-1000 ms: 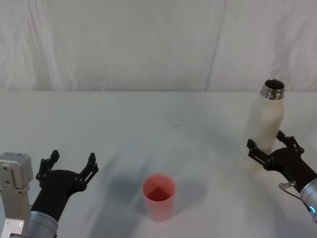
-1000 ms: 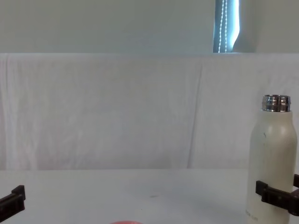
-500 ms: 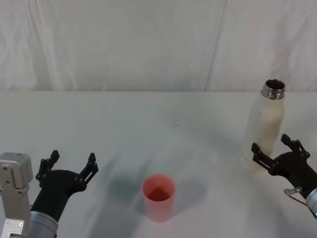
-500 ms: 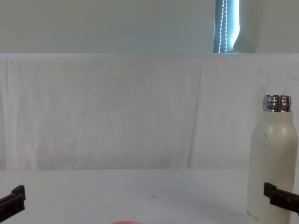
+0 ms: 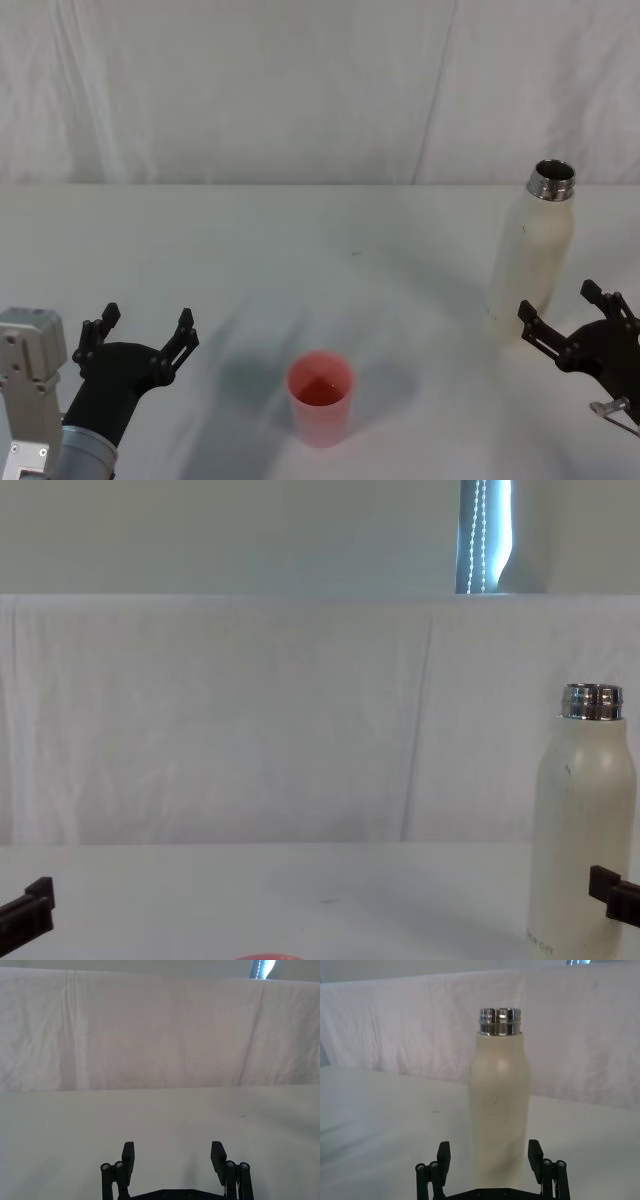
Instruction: Grasp the thermos with one hand and pour water into the cup lid.
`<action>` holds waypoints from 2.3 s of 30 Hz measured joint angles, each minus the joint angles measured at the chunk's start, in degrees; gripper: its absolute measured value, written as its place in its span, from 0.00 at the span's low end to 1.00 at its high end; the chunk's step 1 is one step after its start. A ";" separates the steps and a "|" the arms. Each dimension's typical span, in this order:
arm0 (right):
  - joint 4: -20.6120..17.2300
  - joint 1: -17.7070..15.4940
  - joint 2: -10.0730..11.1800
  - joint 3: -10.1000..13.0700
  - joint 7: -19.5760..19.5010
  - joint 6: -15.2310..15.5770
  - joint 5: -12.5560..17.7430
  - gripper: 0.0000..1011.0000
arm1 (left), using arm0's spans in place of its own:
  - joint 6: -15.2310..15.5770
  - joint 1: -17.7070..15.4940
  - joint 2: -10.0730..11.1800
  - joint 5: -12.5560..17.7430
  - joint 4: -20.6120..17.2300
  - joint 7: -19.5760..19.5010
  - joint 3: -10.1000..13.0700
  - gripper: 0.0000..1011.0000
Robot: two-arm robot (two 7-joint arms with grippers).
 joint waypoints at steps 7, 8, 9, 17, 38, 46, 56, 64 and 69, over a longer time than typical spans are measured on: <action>-3.76 -2.56 0.51 -0.03 0.42 0.03 0.51 0.99 | 0.00 0.00 0.00 0.00 0.00 0.00 0.00 0.99; -4.07 -2.75 0.54 -0.09 0.46 0.02 0.52 0.99 | 0.00 0.00 0.00 0.00 0.00 0.00 0.00 0.99; -4.34 -2.93 0.57 -0.16 0.46 0.00 0.51 0.99 | 0.00 0.00 0.00 0.00 0.00 0.00 0.00 0.99; -5.63 -4.12 0.55 -1.17 0.61 -0.14 0.57 0.99 | 0.00 0.00 0.00 0.00 0.00 0.00 0.00 0.99; -2.35 -0.22 -0.43 -4.70 1.72 0.29 0.51 0.99 | 0.00 0.00 0.00 0.00 0.00 0.00 0.00 0.99; -1.46 0.89 -0.58 -5.21 2.02 0.52 0.52 0.99 | 0.00 0.00 0.00 0.00 0.00 0.00 0.00 0.99; -1.73 0.57 -0.55 -5.06 1.99 0.46 0.53 0.99 | 0.00 0.00 0.00 0.00 0.00 0.00 0.00 0.99; -1.83 0.45 -0.51 -5.00 1.95 0.42 0.53 0.99 | 0.00 0.00 0.00 0.00 0.00 0.00 0.00 0.99; -1.86 0.42 -0.50 -4.97 1.92 0.40 0.53 0.99 | 0.00 0.00 0.00 0.00 0.00 0.00 0.00 0.99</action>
